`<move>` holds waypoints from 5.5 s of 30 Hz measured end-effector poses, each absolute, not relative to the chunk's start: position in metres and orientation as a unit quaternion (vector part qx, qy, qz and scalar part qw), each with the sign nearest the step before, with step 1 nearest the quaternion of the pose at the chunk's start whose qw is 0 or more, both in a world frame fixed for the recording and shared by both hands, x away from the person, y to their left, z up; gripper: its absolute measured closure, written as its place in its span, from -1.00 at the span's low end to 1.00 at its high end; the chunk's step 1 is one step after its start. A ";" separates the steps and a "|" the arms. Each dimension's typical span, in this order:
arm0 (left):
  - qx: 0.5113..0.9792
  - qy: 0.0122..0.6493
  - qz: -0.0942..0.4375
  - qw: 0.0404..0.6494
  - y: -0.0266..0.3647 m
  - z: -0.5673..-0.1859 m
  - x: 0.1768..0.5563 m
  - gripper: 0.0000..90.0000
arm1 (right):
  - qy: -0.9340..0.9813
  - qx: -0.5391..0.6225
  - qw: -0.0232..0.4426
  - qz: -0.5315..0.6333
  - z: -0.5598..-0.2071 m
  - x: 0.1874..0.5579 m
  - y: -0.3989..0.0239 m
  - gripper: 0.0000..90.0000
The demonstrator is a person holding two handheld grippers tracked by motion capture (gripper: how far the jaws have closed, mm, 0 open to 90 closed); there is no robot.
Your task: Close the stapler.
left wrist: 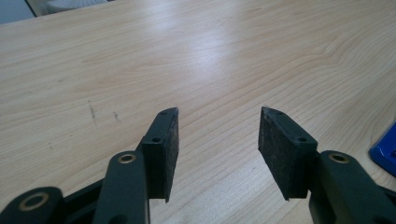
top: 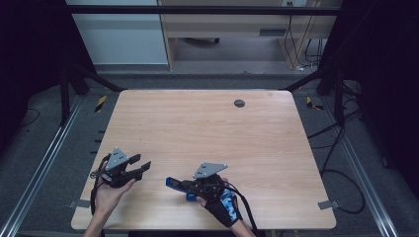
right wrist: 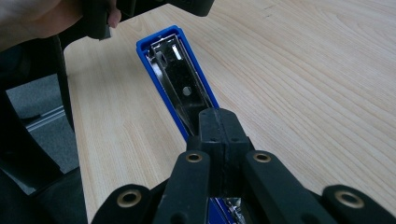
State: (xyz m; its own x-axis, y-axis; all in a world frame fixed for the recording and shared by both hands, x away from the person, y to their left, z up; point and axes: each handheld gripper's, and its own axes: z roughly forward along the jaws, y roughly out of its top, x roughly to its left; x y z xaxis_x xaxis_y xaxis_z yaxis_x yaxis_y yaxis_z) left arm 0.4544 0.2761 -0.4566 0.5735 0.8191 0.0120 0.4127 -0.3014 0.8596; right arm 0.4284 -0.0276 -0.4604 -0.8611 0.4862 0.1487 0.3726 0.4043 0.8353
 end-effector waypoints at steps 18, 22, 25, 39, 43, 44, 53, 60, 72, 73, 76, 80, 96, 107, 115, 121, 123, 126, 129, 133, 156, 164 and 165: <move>0.777 0.407 0.219 0.427 0.275 -0.459 0.455 0.05 | 0.827 0.266 0.069 0.490 -0.455 0.429 -0.040 1.00; 0.778 0.408 0.219 0.426 0.275 -0.459 0.456 0.04 | 0.825 0.270 0.068 0.493 -0.455 0.429 -0.044 1.00; 0.778 0.408 0.218 0.426 0.275 -0.459 0.456 0.04 | 0.824 0.271 0.068 0.493 -0.455 0.428 -0.045 1.00; 0.778 0.412 0.215 0.423 0.276 -0.459 0.456 0.02 | 0.816 0.286 0.074 0.496 -0.453 0.426 -0.063 1.00; 0.776 0.414 0.214 0.424 0.276 -0.459 0.455 0.02 | 0.816 0.288 0.072 0.495 -0.453 0.427 -0.066 1.00; 0.776 0.414 0.214 0.424 0.277 -0.459 0.455 0.01 | 0.816 0.290 0.073 0.495 -0.452 0.427 -0.067 1.00; 0.777 0.415 0.213 0.423 0.277 -0.459 0.456 0.01 | 0.805 0.296 0.088 0.506 -0.445 0.430 -0.077 1.00; 0.780 0.414 0.212 0.419 0.276 -0.459 0.456 0.00 | 0.798 0.291 0.113 0.516 -0.430 0.430 -0.081 1.00; 0.779 0.416 0.211 0.418 0.277 -0.460 0.457 0.00 | 0.799 0.261 0.116 0.530 -0.405 0.424 -0.065 1.00; 0.778 0.417 0.211 0.419 0.276 -0.460 0.457 0.00 | 0.799 0.257 0.116 0.531 -0.403 0.422 -0.063 1.00; 0.779 0.417 0.211 0.418 0.276 -0.460 0.457 0.00 | 0.799 0.250 0.114 0.535 -0.400 0.420 -0.059 1.00; 0.779 0.417 0.210 0.418 0.276 -0.460 0.457 0.00 | 0.805 0.241 0.102 0.532 -0.401 0.417 -0.048 1.00; 0.775 0.424 0.209 0.420 0.277 -0.460 0.456 -0.05 | 0.811 0.264 0.099 0.512 -0.410 0.421 -0.063 1.00; 0.775 0.426 0.207 0.419 0.277 -0.460 0.456 -0.08 | 0.814 0.287 0.097 0.496 -0.421 0.422 -0.086 1.00; 0.775 0.427 0.206 0.419 0.276 -0.461 0.456 -0.08 | 0.814 0.300 0.091 0.488 -0.428 0.421 -0.102 1.00; 0.776 0.425 0.206 0.418 0.276 -0.461 0.456 -0.08 | 0.815 0.309 0.082 0.483 -0.436 0.420 -0.114 1.00; 0.775 0.426 0.206 0.418 0.276 -0.461 0.456 -0.08 | 0.816 0.314 0.081 0.478 -0.439 0.419 -0.117 1.00; 0.775 0.426 0.206 0.418 0.275 -0.461 0.456 -0.08 | 0.816 0.319 0.079 0.475 -0.442 0.418 -0.120 1.00; 0.775 0.426 0.206 0.419 0.275 -0.461 0.455 -0.08 | 0.817 0.321 0.079 0.472 -0.445 0.419 -0.123 1.00; 0.775 0.426 0.205 0.418 0.275 -0.461 0.455 -0.08 | 0.821 0.329 0.076 0.461 -0.450 0.421 -0.125 1.00; 0.779 0.424 0.203 0.415 0.273 -0.462 0.455 -0.08 | 0.824 0.337 0.068 0.451 -0.459 0.420 -0.129 1.00; 0.779 0.424 0.202 0.416 0.272 -0.462 0.455 -0.08 | 0.834 0.334 0.076 0.434 -0.461 0.421 -0.127 1.00; 0.779 0.424 0.202 0.416 0.272 -0.462 0.455 -0.08 | 0.834 0.334 0.076 0.434 -0.461 0.421 -0.127 1.00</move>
State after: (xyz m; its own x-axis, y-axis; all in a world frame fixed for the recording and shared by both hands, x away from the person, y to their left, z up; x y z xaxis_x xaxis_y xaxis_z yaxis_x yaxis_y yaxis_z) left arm 0.4552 0.2724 -0.4625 0.5594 0.8281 -0.0379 0.4919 -0.2948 0.8193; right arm 0.4208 -0.1268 -0.4612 -0.7660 0.6220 0.1624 0.4902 0.4017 0.7736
